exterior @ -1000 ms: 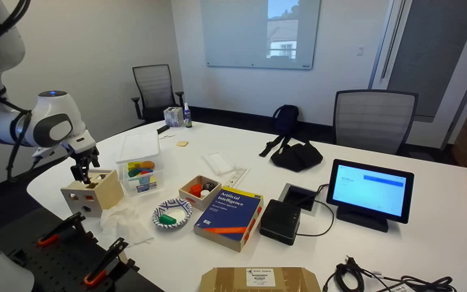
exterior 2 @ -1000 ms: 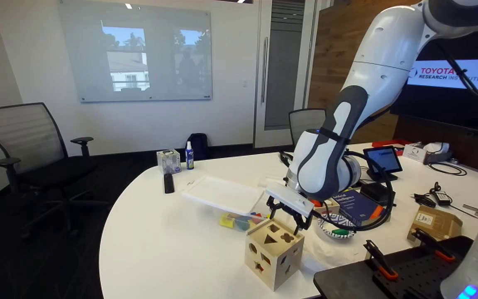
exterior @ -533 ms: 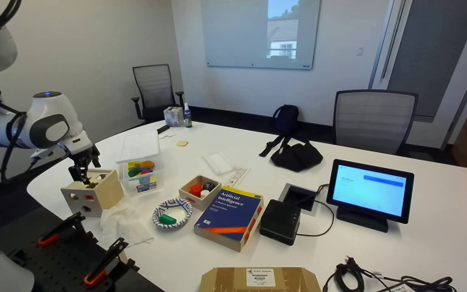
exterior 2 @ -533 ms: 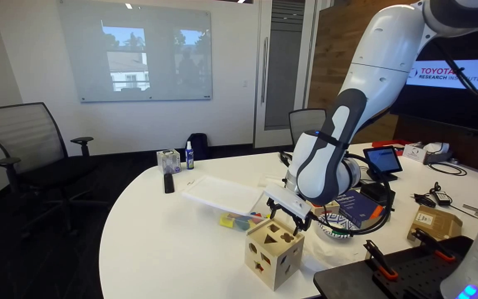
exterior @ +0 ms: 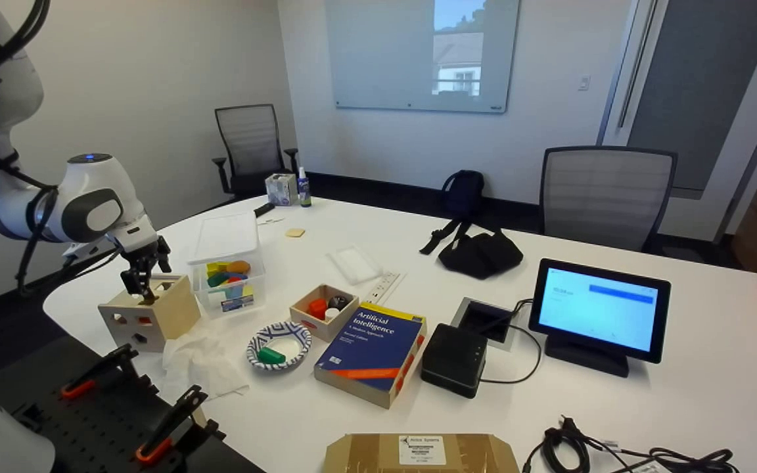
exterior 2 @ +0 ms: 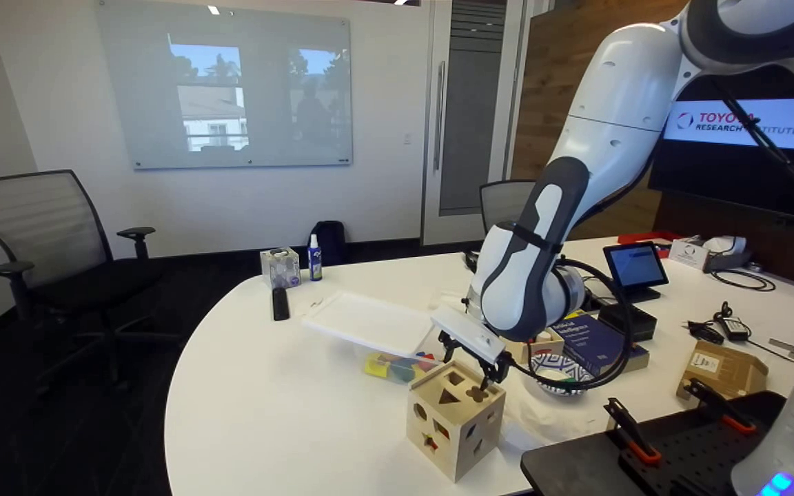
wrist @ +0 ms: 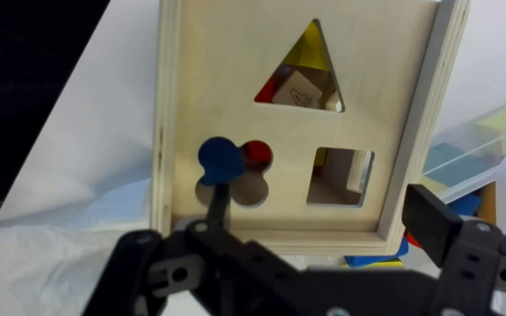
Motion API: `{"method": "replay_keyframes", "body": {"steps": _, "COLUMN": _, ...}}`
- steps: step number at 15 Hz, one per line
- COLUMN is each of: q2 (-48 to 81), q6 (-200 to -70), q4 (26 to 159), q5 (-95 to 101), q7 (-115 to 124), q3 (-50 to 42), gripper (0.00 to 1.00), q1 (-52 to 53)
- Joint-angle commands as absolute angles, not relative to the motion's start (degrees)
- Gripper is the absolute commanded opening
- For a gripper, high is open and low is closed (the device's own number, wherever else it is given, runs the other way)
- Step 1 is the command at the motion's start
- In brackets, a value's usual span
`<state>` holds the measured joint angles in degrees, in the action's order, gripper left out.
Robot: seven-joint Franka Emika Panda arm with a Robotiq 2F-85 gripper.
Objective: Slightly slide the wooden lid off the wooden box
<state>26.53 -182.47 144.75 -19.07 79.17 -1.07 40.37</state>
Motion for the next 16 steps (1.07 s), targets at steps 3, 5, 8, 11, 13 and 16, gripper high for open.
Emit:
{"method": "replay_keyframes", "body": {"steps": 3, "q2": 30.07, "q6": -180.60, "q4": 140.90, "q5": -20.52, "q7": 80.15, "q3": -0.95, "gripper": 1.00, "q1": 39.93}}
{"method": "replay_keyframes", "body": {"steps": 5, "q2": 30.51, "q6": -180.62, "q4": 140.63, "q5": -20.72, "q7": 80.11, "q3": -0.67, "gripper": 1.00, "q1": 39.66}}
{"method": "replay_keyframes", "body": {"steps": 8, "q2": 30.54, "q6": -180.32, "q4": 140.57, "q5": -20.96, "q7": 80.13, "q3": -0.07, "gripper": 1.00, "q1": 39.10}}
{"method": "replay_keyframes", "body": {"steps": 11, "q2": 29.68, "q6": -180.36, "q4": 141.28, "q5": -21.18, "q7": 80.80, "q3": -0.98, "gripper": 1.00, "q1": 40.84}}
{"method": "replay_keyframes", "body": {"steps": 13, "q2": 29.33, "q6": -180.07, "q4": 141.54, "q5": -21.32, "q7": 81.22, "q3": -1.42, "gripper": 1.00, "q1": 41.79}}
{"method": "replay_keyframes", "body": {"steps": 16, "q2": 28.94, "q6": -179.98, "q4": 141.92, "q5": -21.67, "q7": 82.48, "q3": -1.90, "gripper": 1.00, "q1": 43.09}}
